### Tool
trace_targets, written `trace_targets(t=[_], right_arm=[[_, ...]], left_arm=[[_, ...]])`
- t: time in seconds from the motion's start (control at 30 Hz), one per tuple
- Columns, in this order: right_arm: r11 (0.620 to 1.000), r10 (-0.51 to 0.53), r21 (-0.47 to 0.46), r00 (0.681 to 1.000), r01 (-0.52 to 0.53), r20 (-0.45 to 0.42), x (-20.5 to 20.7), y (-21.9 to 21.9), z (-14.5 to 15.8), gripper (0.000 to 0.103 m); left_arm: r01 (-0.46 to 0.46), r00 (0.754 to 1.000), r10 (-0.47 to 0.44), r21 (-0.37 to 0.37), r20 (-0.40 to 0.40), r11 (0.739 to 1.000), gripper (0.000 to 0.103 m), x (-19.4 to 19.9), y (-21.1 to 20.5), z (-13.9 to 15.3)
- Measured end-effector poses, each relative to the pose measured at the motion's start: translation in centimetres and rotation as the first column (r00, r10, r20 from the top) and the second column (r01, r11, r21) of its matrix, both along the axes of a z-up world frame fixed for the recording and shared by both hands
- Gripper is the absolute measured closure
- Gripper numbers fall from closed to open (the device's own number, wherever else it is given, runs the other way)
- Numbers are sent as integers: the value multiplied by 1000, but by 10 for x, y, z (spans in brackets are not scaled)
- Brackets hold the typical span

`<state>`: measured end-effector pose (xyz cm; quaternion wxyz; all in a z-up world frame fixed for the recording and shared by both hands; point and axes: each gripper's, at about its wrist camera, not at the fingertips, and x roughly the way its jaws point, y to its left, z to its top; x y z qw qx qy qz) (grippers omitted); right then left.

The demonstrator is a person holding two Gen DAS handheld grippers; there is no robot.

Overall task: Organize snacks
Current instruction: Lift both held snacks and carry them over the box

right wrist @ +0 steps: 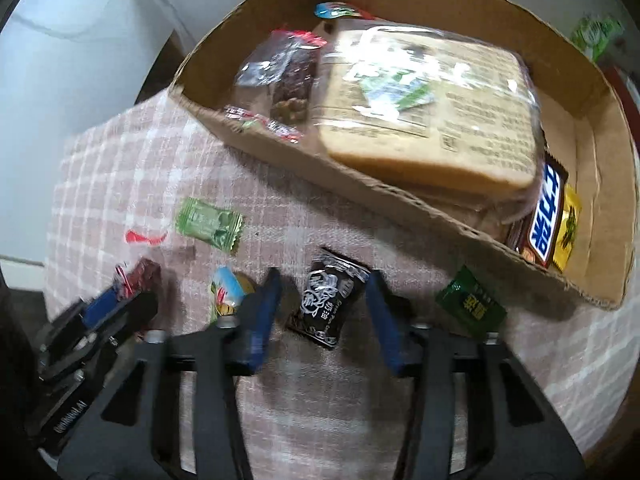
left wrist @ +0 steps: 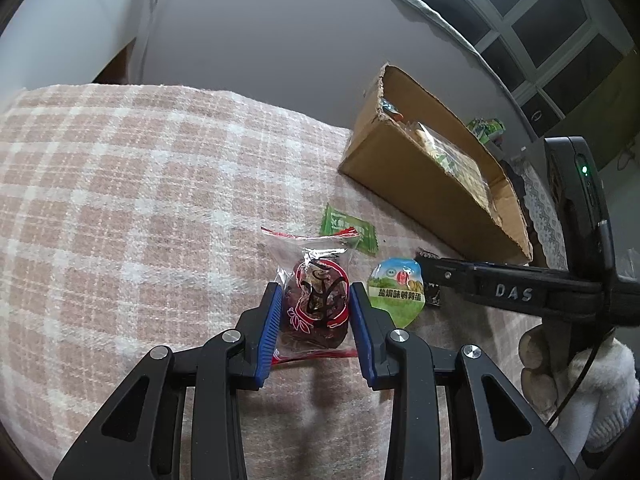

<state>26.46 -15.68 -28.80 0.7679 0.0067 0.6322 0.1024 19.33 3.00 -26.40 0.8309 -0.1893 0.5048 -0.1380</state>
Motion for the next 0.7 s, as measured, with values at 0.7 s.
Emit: trace_targets(t=[0.7], right_arm=[[995, 34, 87, 996, -41, 82, -31, -56, 63, 75]], left_arm=[[28, 994, -27, -7, 104, 1000, 71, 21, -16, 61]])
